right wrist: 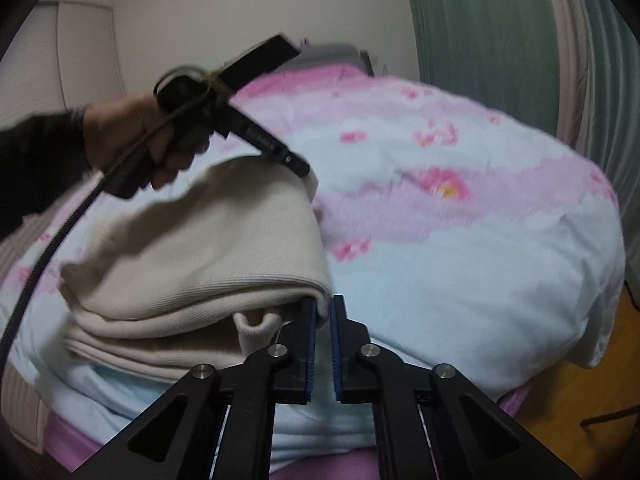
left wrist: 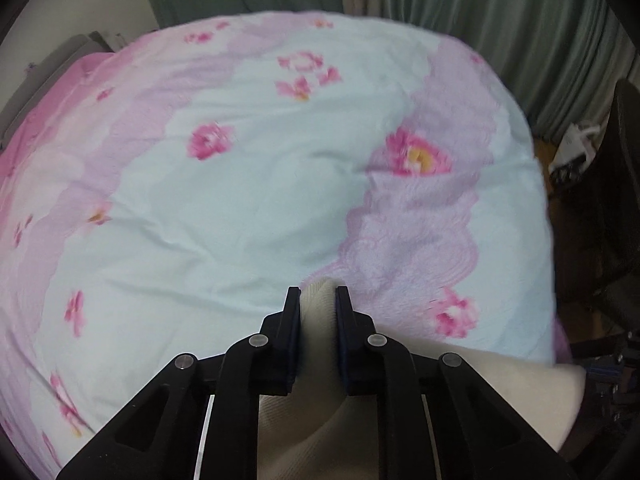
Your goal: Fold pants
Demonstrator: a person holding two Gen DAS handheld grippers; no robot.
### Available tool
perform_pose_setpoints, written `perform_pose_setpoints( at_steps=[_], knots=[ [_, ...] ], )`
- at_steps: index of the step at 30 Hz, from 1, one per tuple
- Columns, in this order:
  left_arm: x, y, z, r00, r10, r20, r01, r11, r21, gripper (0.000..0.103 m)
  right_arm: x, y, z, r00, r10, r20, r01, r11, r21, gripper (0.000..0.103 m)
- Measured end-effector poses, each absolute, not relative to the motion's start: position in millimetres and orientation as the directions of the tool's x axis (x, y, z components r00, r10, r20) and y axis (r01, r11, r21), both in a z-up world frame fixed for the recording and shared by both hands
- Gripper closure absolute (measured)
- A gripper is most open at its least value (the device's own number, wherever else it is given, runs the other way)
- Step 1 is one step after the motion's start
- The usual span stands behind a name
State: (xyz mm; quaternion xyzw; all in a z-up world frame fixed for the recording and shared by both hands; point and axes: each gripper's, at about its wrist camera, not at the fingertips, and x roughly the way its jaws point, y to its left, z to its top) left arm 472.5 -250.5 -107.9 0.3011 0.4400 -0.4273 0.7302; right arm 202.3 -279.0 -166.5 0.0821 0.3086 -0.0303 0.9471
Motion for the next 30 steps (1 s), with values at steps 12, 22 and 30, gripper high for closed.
perform_pose_setpoints(
  at_steps=[12,22,30],
  knots=[
    [474.9,-255.2,-125.8,0.234,-0.344,-0.909,0.875,0.483,0.043,0.086,198.2,-292.6,-184.6,0.732,-0.038,-0.68,0.155,0.982,0.111,0.102],
    [471.6,-256.4,-129.5,0.245,-0.342,-0.907,0.885,0.462,0.064,0.086,206.0,-268.9,-190.5,0.737,-0.055,-0.674,0.092,0.996,0.018,0.061],
    [479.5,-256.7,-134.7,0.206,-0.349,-0.914,0.882,0.47,0.02,0.086,226.1,-259.7,-193.8,0.729,-0.074,-0.681,0.068,0.997,-0.036,0.062]
  ],
)
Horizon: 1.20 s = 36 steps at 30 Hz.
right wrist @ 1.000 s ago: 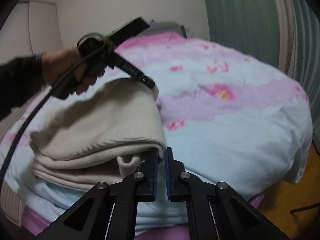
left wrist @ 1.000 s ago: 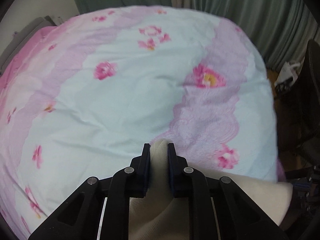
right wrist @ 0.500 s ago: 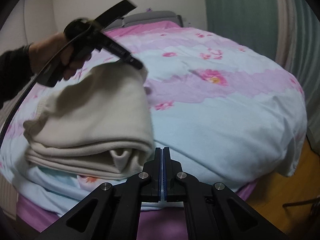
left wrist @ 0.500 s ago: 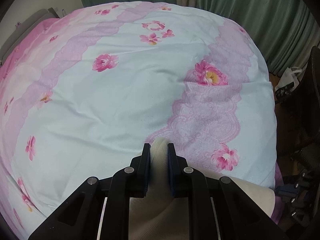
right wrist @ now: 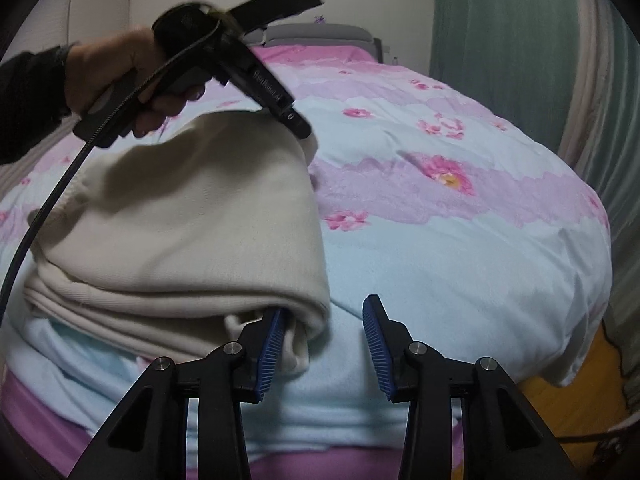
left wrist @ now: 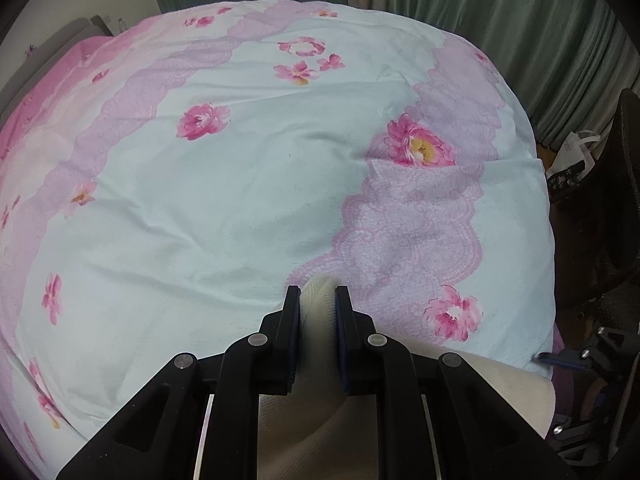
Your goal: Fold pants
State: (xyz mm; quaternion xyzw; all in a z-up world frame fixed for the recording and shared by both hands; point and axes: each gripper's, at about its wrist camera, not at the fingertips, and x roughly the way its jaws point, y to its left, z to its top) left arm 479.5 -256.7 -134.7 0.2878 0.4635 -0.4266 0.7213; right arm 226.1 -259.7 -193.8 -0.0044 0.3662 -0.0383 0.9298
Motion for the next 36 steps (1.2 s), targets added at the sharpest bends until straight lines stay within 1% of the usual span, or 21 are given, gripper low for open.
perform_pose_setpoints(
  at_steps=[1,2,3,6,9,11,13,16,18,23,25,27,29,30,31,33,35,36],
  knots=[
    [480.5,-257.2,-135.4,0.205,-0.346,-0.915,0.882,0.471,0.02,0.086,230.7,-258.7,-194.7,0.729,-0.067,-0.682,0.06,0.998,-0.035,0.064],
    [482.4,-257.6,-136.3,0.206,-0.342,-0.917,0.879,0.476,0.02,0.086,235.1,-257.6,-195.1,0.731,-0.057,-0.68,0.05,0.998,-0.03,0.07],
    [484.1,-257.2,-136.4,0.207,-0.341,-0.917,0.875,0.484,0.017,0.086,238.8,-257.3,-194.4,0.738,-0.026,-0.675,0.029,1.0,-0.006,0.089],
    [487.2,-253.7,-130.6,0.221,-0.352,-0.91,0.853,0.521,0.006,0.086,236.6,-258.7,-186.5,0.763,-0.021,-0.646,0.039,0.999,0.013,0.093],
    [483.2,-249.5,-120.4,0.276,-0.362,-0.891,0.844,0.534,0.045,0.086,218.1,-257.3,-167.6,0.809,-0.018,-0.587,0.034,0.999,0.017,0.094],
    [480.2,-248.9,-121.2,0.278,-0.379,-0.883,0.846,0.532,0.038,0.086,204.1,-253.7,-155.3,0.834,-0.02,-0.552,0.03,1.0,0.009,0.095],
    [480.5,-251.8,-133.5,0.276,-0.36,-0.891,0.84,0.54,0.042,0.086,198.7,-253.8,-156.7,0.819,-0.01,-0.574,0.031,0.999,0.027,0.095],
    [486.0,-255.5,-154.6,0.278,-0.335,-0.9,0.815,0.578,0.037,0.086,201.9,-257.5,-186.1,0.757,-0.014,-0.653,0.046,0.998,0.032,0.095],
    [484.4,-258.5,-159.0,0.318,-0.334,-0.887,0.796,0.602,0.059,0.086,204.0,-260.5,-197.2,0.727,-0.011,-0.686,0.062,0.997,0.05,0.095],
    [458.0,-259.0,-141.9,0.453,-0.338,-0.825,0.767,0.619,0.167,0.086,195.6,-256.9,-187.5,0.753,0.0,-0.658,0.043,0.998,0.049,0.095],
    [453.3,-254.7,-140.1,0.452,-0.361,-0.816,0.766,0.626,0.147,0.085,190.4,-253.6,-186.6,0.756,0.005,-0.654,0.031,0.999,0.043,0.094],
    [446.5,-249.0,-136.1,0.471,-0.369,-0.801,0.751,0.645,0.144,0.08,192.2,-255.4,-186.9,0.751,0.008,-0.66,0.03,0.998,0.047,0.091],
    [437.3,-243.8,-129.2,0.471,-0.386,-0.793,0.748,0.651,0.127,0.058,195.2,-261.2,-182.7,0.743,0.0,-0.67,0.048,0.997,0.052,0.083],
    [430.6,-240.4,-123.8,0.48,-0.393,-0.784,0.744,0.657,0.126,0.053,192.0,-262.7,-180.2,0.745,0.001,-0.667,0.055,0.997,0.063,0.074],
    [422.6,-236.6,-117.1,0.499,-0.398,-0.77,0.735,0.664,0.133,0.047,189.7,-266.4,-175.4,0.752,0.004,-0.659,0.061,0.995,0.076,0.069],
    [404.9,-228.4,-103.8,0.535,-0.407,-0.741,0.715,0.685,0.14,0.043,184.9,-274.4,-166.1,0.758,0.034,-0.651,0.05,0.993,0.11,0.067],
    [383.6,-217.6,-89.9,0.578,-0.416,-0.702,0.684,0.717,0.138,0.035,176.7,-282.6,-155.5,0.768,0.072,-0.636,0.023,0.99,0.14,0.066],
    [370.0,-210.2,-82.4,0.615,-0.41,-0.674,0.65,0.747,0.139,0.034,170.1,-288.8,-146.0,0.787,0.092,-0.61,0.003,0.988,0.152,0.058]
  ],
)
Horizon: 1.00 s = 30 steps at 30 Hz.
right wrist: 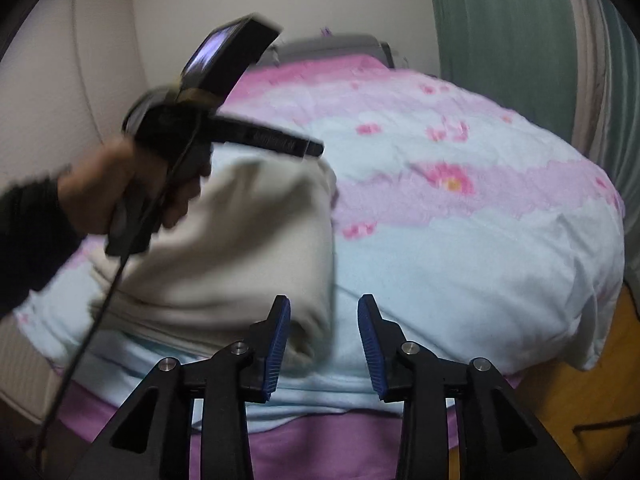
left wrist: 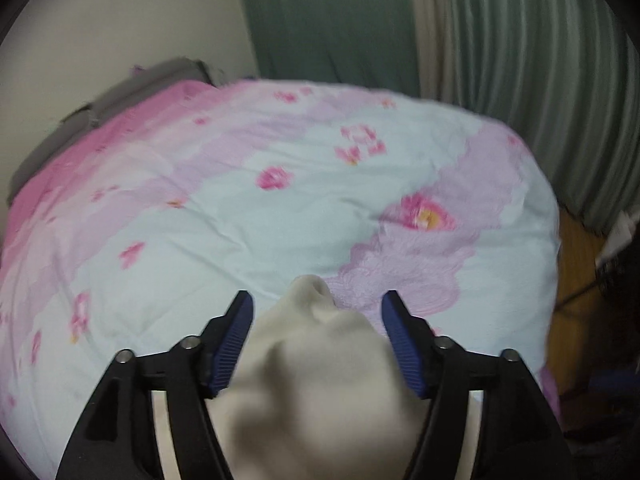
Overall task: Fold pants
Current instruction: 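Open both grippers and withdraw them from the folded pants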
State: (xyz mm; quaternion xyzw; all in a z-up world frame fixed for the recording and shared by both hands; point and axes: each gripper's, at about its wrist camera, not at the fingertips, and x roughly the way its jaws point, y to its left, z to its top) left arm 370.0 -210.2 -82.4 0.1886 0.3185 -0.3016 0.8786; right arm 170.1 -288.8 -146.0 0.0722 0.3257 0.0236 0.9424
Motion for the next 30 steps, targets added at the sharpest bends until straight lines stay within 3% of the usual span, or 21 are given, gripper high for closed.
perform_pose_setpoints(
  at_steps=[1,4,6,11,14,19,24,26,30],
  knots=[
    [357.9,-203.7,-76.7,0.654,-0.395,-0.645,0.612,0.778,0.144,0.03,164.8,-296.0,-136.0,0.804,0.11,-0.585,-0.017,0.987,0.163,0.046],
    [313.9,-184.8,-67.6,0.755,-0.329,-0.568,0.47,0.875,0.118,0.019,157.5,-320.6,-107.1,0.866,0.164,-0.473,-0.093,0.981,0.17,0.033],
    [291.4,-175.9,-69.3,0.801,-0.255,-0.542,0.348,0.935,0.074,0.013,167.9,-342.7,-91.5,0.887,0.202,-0.416,-0.158,0.978,0.138,0.032],
    [242.7,-185.4,-94.0,0.82,-0.14,-0.556,0.146,0.989,-0.032,0.011,230.7,-379.1,-75.0,0.808,0.397,-0.436,-0.431,0.902,0.023,0.032],
    [218.7,-208.4,-109.2,0.827,-0.112,-0.551,0.12,0.993,-0.022,0.011,268.3,-399.0,-76.0,0.701,0.543,-0.462,-0.603,0.797,0.022,0.032],
    [200.0,-250.2,-122.6,0.9,-0.041,-0.434,0.08,0.994,0.072,0.011,318.9,-407.8,-89.9,0.58,0.629,-0.518,-0.758,0.649,-0.06,0.032],
    [216.2,-267.9,-149.5,0.878,0.008,-0.479,0.045,0.994,0.1,0.013,382.7,-399.9,-116.8,0.477,0.667,-0.572,-0.835,0.547,-0.059,0.034],
    [225.7,-268.9,-158.3,0.852,0.005,-0.524,0.052,0.994,0.094,0.023,406.5,-392.9,-130.6,0.433,0.676,-0.597,-0.86,0.508,-0.048,0.038],
    [242.7,-264.4,-170.5,0.795,0.011,-0.606,0.031,0.998,0.058,0.031,445.6,-372.9,-157.7,0.331,0.703,-0.63,-0.908,0.42,-0.008,0.039]
  ],
)
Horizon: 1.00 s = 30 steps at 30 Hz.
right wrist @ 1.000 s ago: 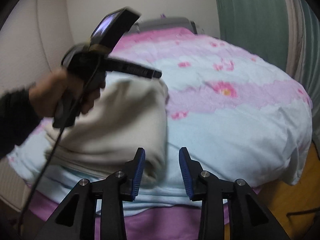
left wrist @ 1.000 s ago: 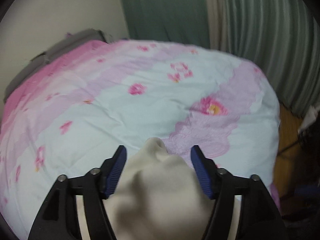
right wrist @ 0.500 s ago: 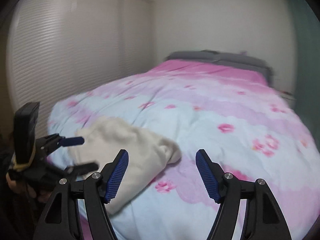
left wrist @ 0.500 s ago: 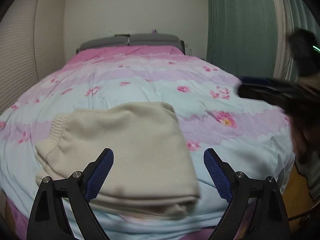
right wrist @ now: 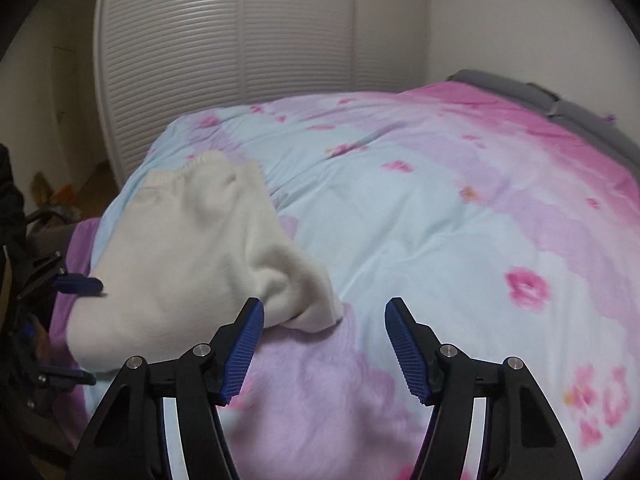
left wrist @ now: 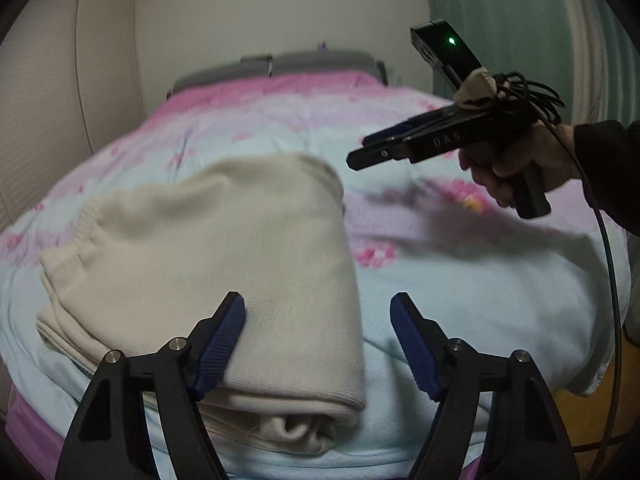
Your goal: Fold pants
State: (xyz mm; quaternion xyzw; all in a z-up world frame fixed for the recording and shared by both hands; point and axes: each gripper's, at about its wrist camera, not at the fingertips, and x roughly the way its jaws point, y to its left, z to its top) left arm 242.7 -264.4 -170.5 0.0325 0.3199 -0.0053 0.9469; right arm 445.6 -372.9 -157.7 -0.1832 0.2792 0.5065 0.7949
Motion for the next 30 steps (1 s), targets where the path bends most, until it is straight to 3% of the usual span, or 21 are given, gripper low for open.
perform_pose_setpoints(
  at_steps=[5,6,7,8,16,20,22,24,26,28,30],
  knots=[
    [249.4,-252.4,-179.7,0.757,-0.059,-0.651,0.072,0.997,-0.008,0.042,474.3,-346.0,-185.9,0.218,0.7,-0.68,-0.945,0.326,0.032,0.039],
    [250.0,-250.4,-181.0,0.752,-0.07,-0.655,0.08,0.997,-0.015,0.045,478.7,-339.9,-192.0,0.185,0.699,-0.69,-0.951,0.304,0.053,0.046],
    [249.5,-247.9,-182.4,0.749,-0.081,-0.658,0.088,0.996,-0.022,0.047,480.3,-333.0,-198.0,0.137,0.694,-0.707,-0.959,0.272,0.081,0.076],
    [249.6,-244.2,-183.6,0.744,-0.098,-0.661,0.101,0.994,-0.033,0.049,479.5,-329.3,-200.3,0.101,0.692,-0.715,-0.965,0.244,0.099,0.088],
    [243.0,-240.4,-185.7,0.72,-0.14,-0.68,0.125,0.99,-0.071,0.05,473.1,-327.4,-165.7,0.226,0.707,-0.671,-0.957,0.291,-0.016,0.095],
    [244.2,-240.7,-191.8,0.714,-0.143,-0.685,0.13,0.989,-0.071,0.05,483.9,-321.6,-167.4,0.225,0.65,-0.726,-0.965,0.25,-0.075,0.095],
    [244.5,-239.7,-190.1,0.711,-0.148,-0.687,0.13,0.988,-0.078,0.05,492.1,-316.6,-192.8,0.18,0.604,-0.777,-0.964,0.264,-0.018,0.094],
    [241.0,-236.3,-185.2,0.716,-0.165,-0.678,0.129,0.986,-0.104,0.05,492.0,-322.5,-202.0,0.191,0.634,-0.749,-0.952,0.306,0.016,0.091],
    [240.8,-232.3,-181.1,0.715,-0.177,-0.677,0.132,0.984,-0.118,0.05,485.1,-329.7,-193.9,0.23,0.669,-0.707,-0.932,0.361,0.038,0.083],
    [241.6,-226.9,-175.6,0.712,-0.194,-0.675,0.136,0.981,-0.138,0.05,478.8,-335.1,-188.9,0.284,0.661,-0.694,-0.907,0.42,0.029,0.054],
    [236.7,-221.6,-167.7,0.715,-0.205,-0.668,0.138,0.979,-0.153,0.05,468.5,-344.5,-180.6,0.339,0.65,-0.68,-0.87,0.492,0.037,0.044]
  ],
)
